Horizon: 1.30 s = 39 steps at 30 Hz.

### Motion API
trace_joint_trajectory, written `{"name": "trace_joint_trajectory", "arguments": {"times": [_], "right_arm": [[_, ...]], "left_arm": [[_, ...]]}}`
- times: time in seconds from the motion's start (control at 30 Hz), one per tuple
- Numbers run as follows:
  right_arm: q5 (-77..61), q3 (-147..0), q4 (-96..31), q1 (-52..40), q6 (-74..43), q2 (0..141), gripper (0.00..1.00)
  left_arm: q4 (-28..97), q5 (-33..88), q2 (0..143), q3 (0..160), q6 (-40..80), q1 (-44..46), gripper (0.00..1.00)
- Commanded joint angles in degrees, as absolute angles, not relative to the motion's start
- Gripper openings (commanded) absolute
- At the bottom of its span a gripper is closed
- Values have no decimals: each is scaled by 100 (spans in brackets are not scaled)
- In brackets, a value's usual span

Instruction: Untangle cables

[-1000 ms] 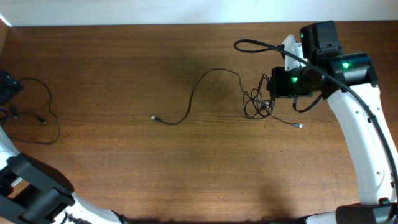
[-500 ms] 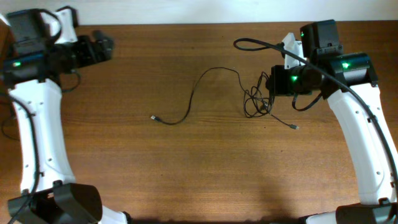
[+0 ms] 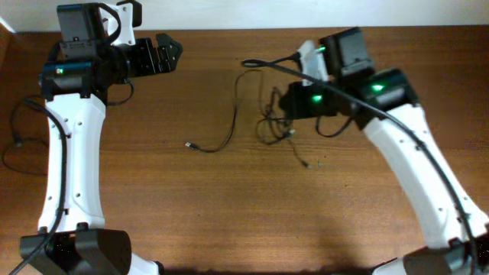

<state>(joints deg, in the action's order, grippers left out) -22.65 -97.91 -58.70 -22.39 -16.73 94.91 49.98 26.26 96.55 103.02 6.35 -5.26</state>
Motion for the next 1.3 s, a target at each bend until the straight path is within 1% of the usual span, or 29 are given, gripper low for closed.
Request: {"name": "trace_joint_trajectory", "arguments": {"times": [0.0,0.23,0.27,0.3,0.33,0.37,0.43,0.47,0.57,0.6,0.63,0.67,0.8,0.83,0.87,0.93,0.97,1.0,1.1,1.13,1.27], "right_arm": [[-2335,-9786,-5732,-2672,-2156,10042,4],[-2340,-9784,-5310,-3109,-2456,11015,4],[-2338,-9784,-5245,-3153,-2451,11078,8],[-2338,-9784,-5207,-3192,-2453,11102,18],[-2335,-9784,-5192,-3218,-2453,11102,35],[-2338,-9784,-5162,-3225,-2453,11102,49],[-2340,-9874,-5210,-3179,-2453,11098,66],[-2340,-10042,-5391,-3087,-2451,11091,69],[-2338,-10573,-5867,-2720,-2427,11026,72],[-2340,-10731,-5992,-2598,-2427,10989,74],[-2342,-10899,-6145,-2469,-2423,10967,79],[-2338,-11091,-6377,-2329,-2410,10962,80],[-2027,-11166,-6890,-1837,-2276,10965,80],[-1944,-11166,-6995,-1699,-2274,10965,80],[-1925,-11166,-7107,-1500,-2196,10965,80],[-1903,-11159,-7203,-1304,-2093,10969,80],[-1903,-11155,-7286,-1225,-1984,10971,80],[-1859,-11155,-7354,-1197,-1918,10978,80],[-1774,-11142,-7382,-1203,-1881,11000,80],[-1695,-11120,-7380,-1201,-1881,11000,80],[-1409,-11080,-7376,-1197,-1885,11000,81]], "left_arm": [[4978,2403,9686,10315,681,-541,99],[4982,2401,9686,10315,683,-541,99],[4982,2401,9686,10315,683,-541,99],[4982,2399,9686,10313,681,-541,99],[4980,2399,9688,10313,681,-541,99],[4980,2399,9697,10313,681,-541,99],[4982,2405,9717,10311,683,-539,99],[4982,2421,9767,10311,683,-534,99],[4982,2423,9944,10311,683,-434,99],[4982,2421,10003,10311,683,-362,99],[4980,2418,10075,10311,683,-237,99],[4978,2418,10145,10311,683,-117,100],[5116,2418,10475,10311,681,272,100],[5229,2416,10565,10311,646,395,98],[5384,2416,10663,10311,451,526,92],[5697,2403,10763,10311,217,666,84],[6003,2397,10790,10311,14,744,77],[6189,2394,10790,10311,-130,792,75],[6823,2045,10790,10278,-338,961,74],[6823,2010,10790,10219,-338,1004,74],[6169,2108,10875,9745,-235,1393,72]]}}
